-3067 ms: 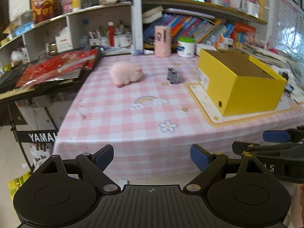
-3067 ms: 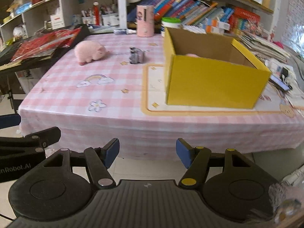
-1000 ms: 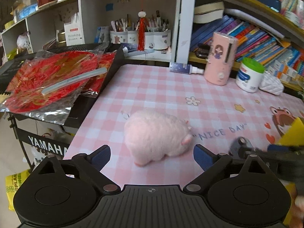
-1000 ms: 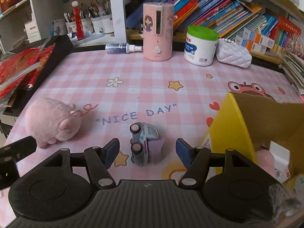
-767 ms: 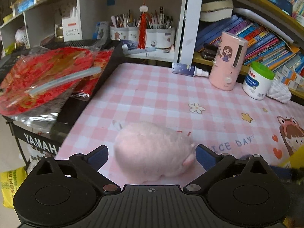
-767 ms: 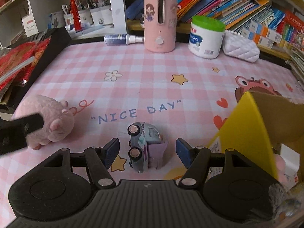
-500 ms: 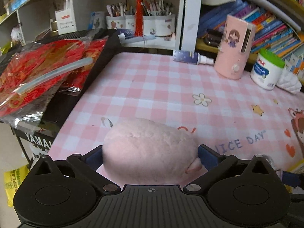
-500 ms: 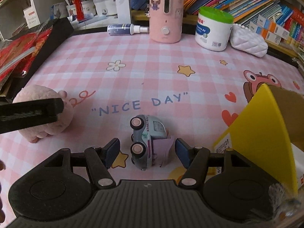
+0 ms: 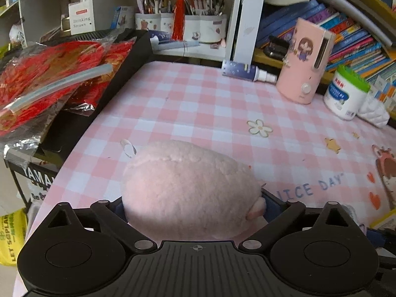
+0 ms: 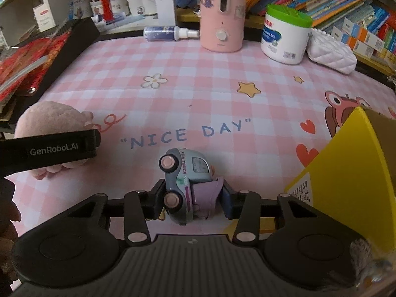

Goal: Organize objects
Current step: 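Close the left gripper on the pig plush while the right grasps the toy truck, then lift and carry the pig plush and toy truck toward the yellow box with both grippers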

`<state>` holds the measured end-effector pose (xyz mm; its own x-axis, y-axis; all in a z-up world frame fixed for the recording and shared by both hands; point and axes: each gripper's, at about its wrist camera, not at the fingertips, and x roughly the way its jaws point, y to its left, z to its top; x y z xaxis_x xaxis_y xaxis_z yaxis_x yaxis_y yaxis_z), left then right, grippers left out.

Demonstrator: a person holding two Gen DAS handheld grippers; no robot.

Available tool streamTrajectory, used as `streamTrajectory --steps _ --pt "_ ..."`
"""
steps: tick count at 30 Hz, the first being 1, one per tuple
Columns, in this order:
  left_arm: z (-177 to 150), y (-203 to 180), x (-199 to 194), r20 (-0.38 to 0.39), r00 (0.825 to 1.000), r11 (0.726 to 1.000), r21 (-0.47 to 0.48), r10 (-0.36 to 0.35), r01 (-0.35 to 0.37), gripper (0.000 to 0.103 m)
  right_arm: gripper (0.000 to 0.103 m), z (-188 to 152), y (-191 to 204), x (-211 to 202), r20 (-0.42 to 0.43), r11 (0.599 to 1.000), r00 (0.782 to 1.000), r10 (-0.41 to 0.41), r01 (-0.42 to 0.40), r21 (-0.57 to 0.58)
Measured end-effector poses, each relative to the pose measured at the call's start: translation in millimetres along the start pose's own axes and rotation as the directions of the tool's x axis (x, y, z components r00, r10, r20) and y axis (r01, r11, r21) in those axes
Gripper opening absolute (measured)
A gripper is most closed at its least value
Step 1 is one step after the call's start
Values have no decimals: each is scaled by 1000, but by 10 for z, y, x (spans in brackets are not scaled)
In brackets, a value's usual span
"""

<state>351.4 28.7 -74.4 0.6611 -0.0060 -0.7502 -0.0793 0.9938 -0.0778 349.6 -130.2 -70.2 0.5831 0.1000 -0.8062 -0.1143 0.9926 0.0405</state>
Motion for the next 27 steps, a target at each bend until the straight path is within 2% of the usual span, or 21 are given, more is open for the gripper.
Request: streamTrajectory --steps 9,16,22,27 --pt "-100 102 -572 82 996 999 -2 -44 44 98 42 -75 121 -327 62 999 997 35 -33 -38" --pt "-365 235 -1053 107 992 997 -26 -70 73 98 42 -303 187 -631 75 996 995 60 -55 -64" --pt "-638 333 -1454 129 989 997 -9 -74 75 98 42 -560 217 -899 74 991 994 78 -70 -116" --pt "-841 408 -1694 142 987 997 0 -79 80 98 42 -747 242 -1161 86 991 993 82 -72 -114"
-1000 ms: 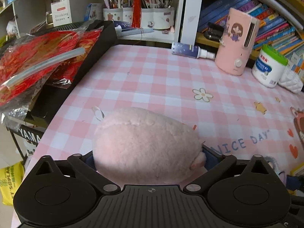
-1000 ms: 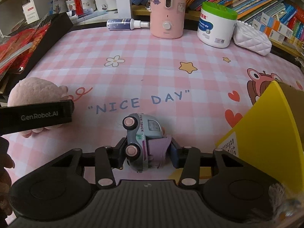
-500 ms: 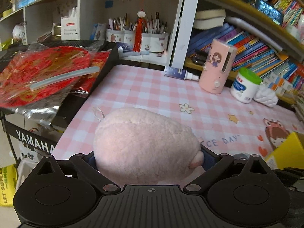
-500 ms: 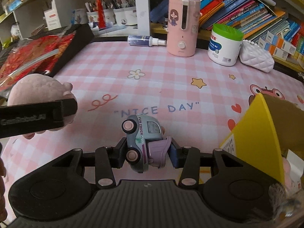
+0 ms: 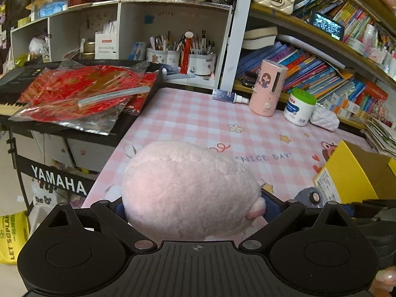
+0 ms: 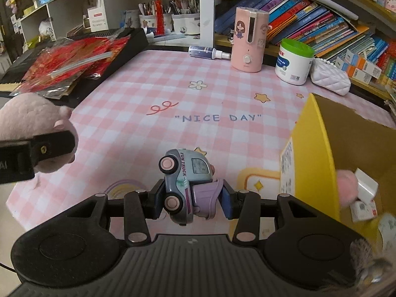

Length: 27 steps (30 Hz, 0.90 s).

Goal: Organize objects
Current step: 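Lift and carry the pig plush and toy truck toward the yellow box with both grippers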

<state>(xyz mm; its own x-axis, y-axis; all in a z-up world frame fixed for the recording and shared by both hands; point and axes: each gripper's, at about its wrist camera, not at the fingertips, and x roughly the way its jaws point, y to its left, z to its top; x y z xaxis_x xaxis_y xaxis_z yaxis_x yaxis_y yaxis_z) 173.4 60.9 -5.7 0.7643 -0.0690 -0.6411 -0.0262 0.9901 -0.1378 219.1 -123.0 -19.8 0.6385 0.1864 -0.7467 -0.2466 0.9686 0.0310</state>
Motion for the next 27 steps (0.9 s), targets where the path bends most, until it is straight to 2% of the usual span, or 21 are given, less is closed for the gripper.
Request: streamTrajectory --steps 17,27 --pt "-699 107 -835 -8 998 997 43 -61 62 98 42 -814 413 -794 8 999 1000 -19 19 41" --pt "-1014 75 -1243 -14 996 991 99 -91 92 98 42 -1307 507 -1210 17 993 998 -53 51 108"
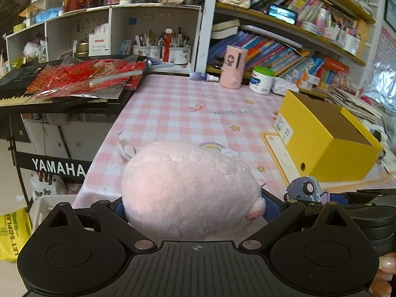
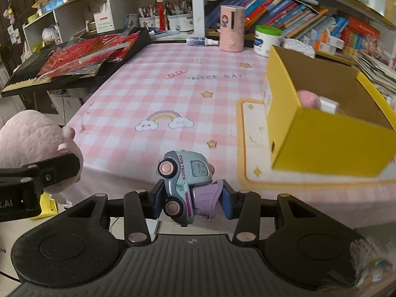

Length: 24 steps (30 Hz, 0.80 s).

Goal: Organize objects
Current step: 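Lift and carry the pig plush and toy truck toward the yellow box with both grippers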

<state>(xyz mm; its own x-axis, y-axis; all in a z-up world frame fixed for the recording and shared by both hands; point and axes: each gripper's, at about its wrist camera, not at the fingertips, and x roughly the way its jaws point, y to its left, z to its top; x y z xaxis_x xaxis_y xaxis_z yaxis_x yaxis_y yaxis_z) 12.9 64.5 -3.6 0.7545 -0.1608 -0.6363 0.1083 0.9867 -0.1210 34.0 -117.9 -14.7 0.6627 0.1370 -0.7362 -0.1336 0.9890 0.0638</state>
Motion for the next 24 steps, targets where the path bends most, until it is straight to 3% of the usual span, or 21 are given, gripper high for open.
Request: streamTrajectory --steps 13,24 --pt "-233 -218 -190 -22 997 995 68 -74 75 98 42 -443 -118 -338 -9 996 999 -46 47 74" --pt "-249 -632 -109 -50 982 969 159 -185 190 98 42 -669 -465 -534 -27 971 989 -146 148 186"
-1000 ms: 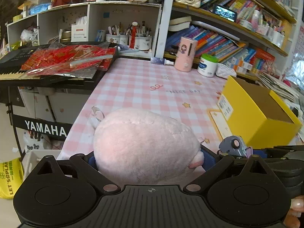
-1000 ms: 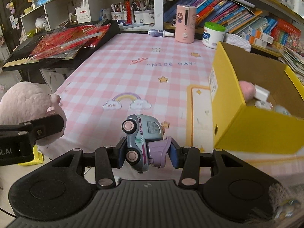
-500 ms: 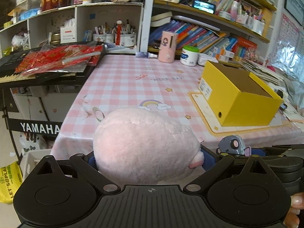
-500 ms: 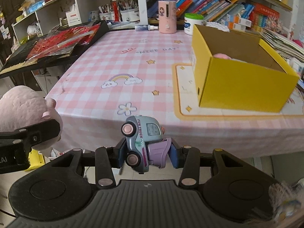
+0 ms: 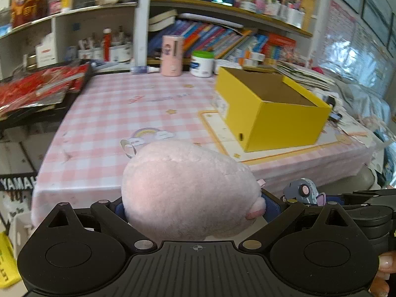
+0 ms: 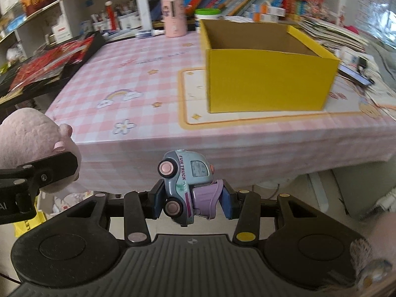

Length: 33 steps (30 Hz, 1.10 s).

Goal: Organize objects
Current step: 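Lift and carry the pig plush and toy truck toward the yellow box with both grippers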

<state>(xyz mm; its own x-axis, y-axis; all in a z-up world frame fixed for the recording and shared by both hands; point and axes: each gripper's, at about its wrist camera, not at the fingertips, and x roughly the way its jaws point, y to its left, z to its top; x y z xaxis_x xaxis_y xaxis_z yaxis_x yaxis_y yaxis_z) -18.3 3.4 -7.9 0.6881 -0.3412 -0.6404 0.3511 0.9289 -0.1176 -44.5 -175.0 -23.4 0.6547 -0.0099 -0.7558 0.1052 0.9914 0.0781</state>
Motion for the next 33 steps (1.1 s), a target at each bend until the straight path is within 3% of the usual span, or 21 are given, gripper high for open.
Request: streamTrajectory --steps 13,26,33 --pt "159 -528 295 -25 993 989 87 -119 120 98 42 -33 -577 -93 0 988 995 -105 104 116" --pt "427 -865 614 -22 989 983 102 -148 149 98 42 232 -1011 34 -3 982 991 -135 135 135" --pt "661 -1037 746 25 990 984 116 -141 137 98 42 472 -1204 130 18 986 991 -132 129 108"
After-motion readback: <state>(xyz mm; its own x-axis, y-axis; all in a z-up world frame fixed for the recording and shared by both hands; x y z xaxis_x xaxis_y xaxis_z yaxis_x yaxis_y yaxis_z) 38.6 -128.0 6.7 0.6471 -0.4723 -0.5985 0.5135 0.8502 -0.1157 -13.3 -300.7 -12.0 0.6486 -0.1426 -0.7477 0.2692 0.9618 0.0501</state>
